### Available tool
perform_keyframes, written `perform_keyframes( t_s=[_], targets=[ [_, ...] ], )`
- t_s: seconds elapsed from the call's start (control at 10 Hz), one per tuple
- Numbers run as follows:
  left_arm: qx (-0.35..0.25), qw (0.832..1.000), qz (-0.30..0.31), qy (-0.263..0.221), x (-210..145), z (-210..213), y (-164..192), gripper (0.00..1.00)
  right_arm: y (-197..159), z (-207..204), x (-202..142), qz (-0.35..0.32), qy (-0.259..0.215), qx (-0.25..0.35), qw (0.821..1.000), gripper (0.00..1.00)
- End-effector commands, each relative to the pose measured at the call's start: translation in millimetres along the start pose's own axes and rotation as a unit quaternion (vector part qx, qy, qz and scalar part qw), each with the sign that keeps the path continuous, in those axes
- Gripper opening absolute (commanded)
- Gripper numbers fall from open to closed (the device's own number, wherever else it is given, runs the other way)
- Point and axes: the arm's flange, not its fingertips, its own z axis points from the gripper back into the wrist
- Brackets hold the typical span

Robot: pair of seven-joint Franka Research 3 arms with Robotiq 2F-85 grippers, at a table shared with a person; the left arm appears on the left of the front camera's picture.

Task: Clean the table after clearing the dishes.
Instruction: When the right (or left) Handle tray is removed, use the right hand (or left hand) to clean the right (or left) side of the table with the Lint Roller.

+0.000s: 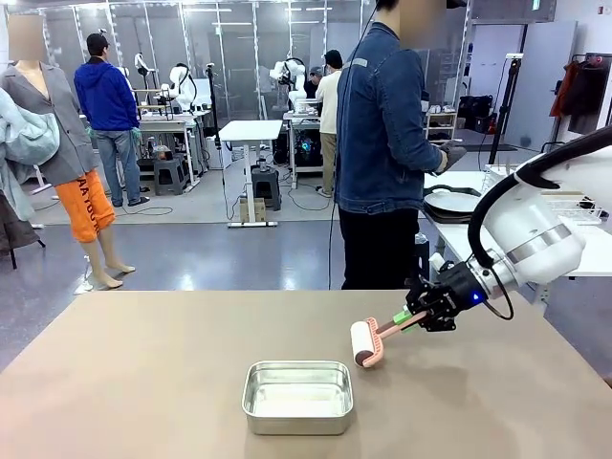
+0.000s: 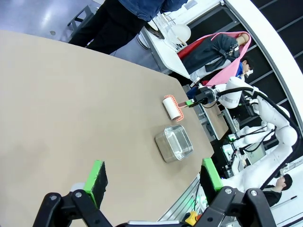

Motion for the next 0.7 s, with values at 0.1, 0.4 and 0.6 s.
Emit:
perform_keyframes(
  t_s=[0.1, 0.4, 0.6],
  targets=[
    [0.003, 1.0, 0.0, -0.001, 0, 2, 0, 1.0, -19, -4, -3, -0.026, 0.014, 0.011, 1.0, 0.21],
    [0.003, 1.0, 0.0, -0.001, 0, 2, 0, 1.0, -63, 30, -13, -0.049, -0.041, -0.005, 0.998, 0.21],
    [0.003, 1.0, 0.0, -0.001, 0, 2, 0, 1.0, -97, 63, -23, -0.034, -0.064, -0.017, 0.997, 0.21]
  ],
)
